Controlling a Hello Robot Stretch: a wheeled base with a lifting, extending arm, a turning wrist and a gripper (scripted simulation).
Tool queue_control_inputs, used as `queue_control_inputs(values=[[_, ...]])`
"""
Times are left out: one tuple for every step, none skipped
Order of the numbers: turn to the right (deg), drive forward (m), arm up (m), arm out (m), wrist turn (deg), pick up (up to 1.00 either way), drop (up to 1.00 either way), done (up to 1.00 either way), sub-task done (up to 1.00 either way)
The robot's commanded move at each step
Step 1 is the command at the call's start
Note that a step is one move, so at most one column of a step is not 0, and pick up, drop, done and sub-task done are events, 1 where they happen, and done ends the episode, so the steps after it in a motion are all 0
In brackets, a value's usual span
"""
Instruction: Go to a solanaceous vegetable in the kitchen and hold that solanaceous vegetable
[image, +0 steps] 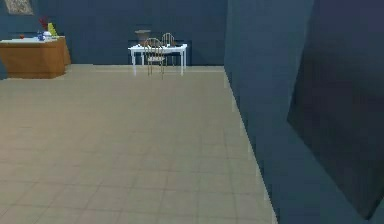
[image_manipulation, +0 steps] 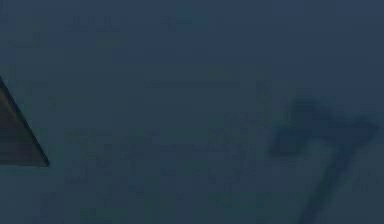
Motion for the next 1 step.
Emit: queue_control_inputs(values=[[0.0,1.00,0.00,0.00,0.0,0.00,0.00,0.00,0.00]])
